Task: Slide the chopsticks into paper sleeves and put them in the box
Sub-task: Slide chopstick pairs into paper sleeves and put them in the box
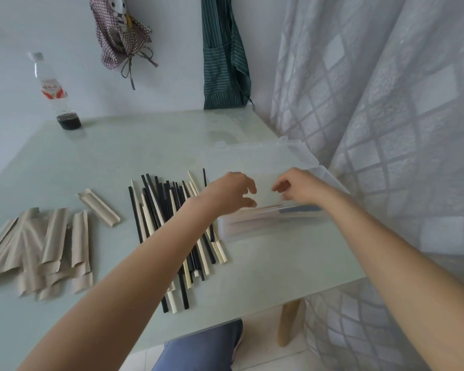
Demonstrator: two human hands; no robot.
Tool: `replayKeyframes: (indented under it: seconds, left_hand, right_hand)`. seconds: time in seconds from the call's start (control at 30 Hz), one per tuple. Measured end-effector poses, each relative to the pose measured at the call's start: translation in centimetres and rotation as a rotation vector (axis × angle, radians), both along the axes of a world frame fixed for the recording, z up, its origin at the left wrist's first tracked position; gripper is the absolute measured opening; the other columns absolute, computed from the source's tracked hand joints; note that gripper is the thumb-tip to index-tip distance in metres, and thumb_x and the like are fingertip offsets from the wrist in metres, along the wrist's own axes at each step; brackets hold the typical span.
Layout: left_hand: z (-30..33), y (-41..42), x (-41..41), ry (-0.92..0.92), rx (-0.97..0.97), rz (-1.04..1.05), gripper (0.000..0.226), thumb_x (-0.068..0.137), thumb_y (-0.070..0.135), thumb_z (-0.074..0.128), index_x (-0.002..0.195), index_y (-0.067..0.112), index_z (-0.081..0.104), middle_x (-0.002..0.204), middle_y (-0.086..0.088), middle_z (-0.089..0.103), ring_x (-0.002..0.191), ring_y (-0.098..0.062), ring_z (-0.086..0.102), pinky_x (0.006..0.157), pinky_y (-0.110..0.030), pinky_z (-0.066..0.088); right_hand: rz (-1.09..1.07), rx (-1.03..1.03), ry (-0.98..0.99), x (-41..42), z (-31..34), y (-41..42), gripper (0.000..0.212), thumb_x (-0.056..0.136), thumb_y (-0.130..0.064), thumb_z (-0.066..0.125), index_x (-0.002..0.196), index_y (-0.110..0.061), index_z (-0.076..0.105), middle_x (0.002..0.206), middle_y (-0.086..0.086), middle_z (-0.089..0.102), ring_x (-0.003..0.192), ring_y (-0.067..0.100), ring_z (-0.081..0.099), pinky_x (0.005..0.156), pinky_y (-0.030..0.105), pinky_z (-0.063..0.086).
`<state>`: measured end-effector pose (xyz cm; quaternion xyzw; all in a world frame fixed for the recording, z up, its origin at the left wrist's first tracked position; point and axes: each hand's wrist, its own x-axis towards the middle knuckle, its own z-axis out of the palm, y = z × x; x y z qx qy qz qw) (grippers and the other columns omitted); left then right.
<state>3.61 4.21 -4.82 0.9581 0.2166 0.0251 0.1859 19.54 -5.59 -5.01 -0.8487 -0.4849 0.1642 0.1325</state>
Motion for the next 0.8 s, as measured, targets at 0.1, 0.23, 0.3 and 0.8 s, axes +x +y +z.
replayKeyframes:
  seconds: [0.1,0.23,0.3,0.8]
  left_hand:
    - [0.8,0.3,-1.8,-0.185,0.032,0.050,0.028,0.091,0.025,0.059,0.116,0.014,0.060,0.112,-0.006,0.052,0.099,-0.021,0.057,0.092,-0.031,0.046]
    - [1.1,1.6,-5.8,-0.286,0.058,0.225,0.021,0.093,0.020,0.053,0.112,0.014,0.060,0.111,-0.006,0.052,0.095,-0.022,0.058,0.088,-0.038,0.050]
    - [1.0,2.7,-8.3,-0.298,0.071,0.365,0.020,0.094,0.018,0.048,0.108,0.014,0.061,0.109,-0.007,0.053,0.095,-0.026,0.058,0.086,-0.042,0.051]
    - [-4.3,9.5,-23.8,0.193,0.134,0.773,0.039,0.090,0.030,0.059,0.113,-0.001,0.055,0.123,-0.018,0.053,0.119,-0.034,0.045,0.095,-0.036,0.036]
  right_hand:
    - [-0.039,0.311,-0.146,-2.9,-0.1,1.0,0.033,0.088,0.005,0.046,0.099,-0.014,0.070,0.104,0.006,0.068,0.099,0.022,0.063,0.090,0.036,0.051]
    - [0.030,0.520,-0.143,-8.9,0.9,2.7,0.031,0.090,0.002,0.043,0.099,-0.013,0.069,0.104,0.007,0.065,0.096,0.021,0.061,0.086,0.037,0.051]
    - [0.093,0.566,-0.123,-12.3,1.3,3.7,0.030,0.091,0.001,0.043,0.101,-0.011,0.068,0.106,0.006,0.064,0.096,0.020,0.061,0.086,0.033,0.050]
    - [0.103,0.005,-0.221,-25.9,-4.2,11.8,0.048,0.092,-0.023,0.057,0.133,-0.009,0.036,0.126,0.014,0.048,0.104,0.029,0.058,0.070,0.033,0.043]
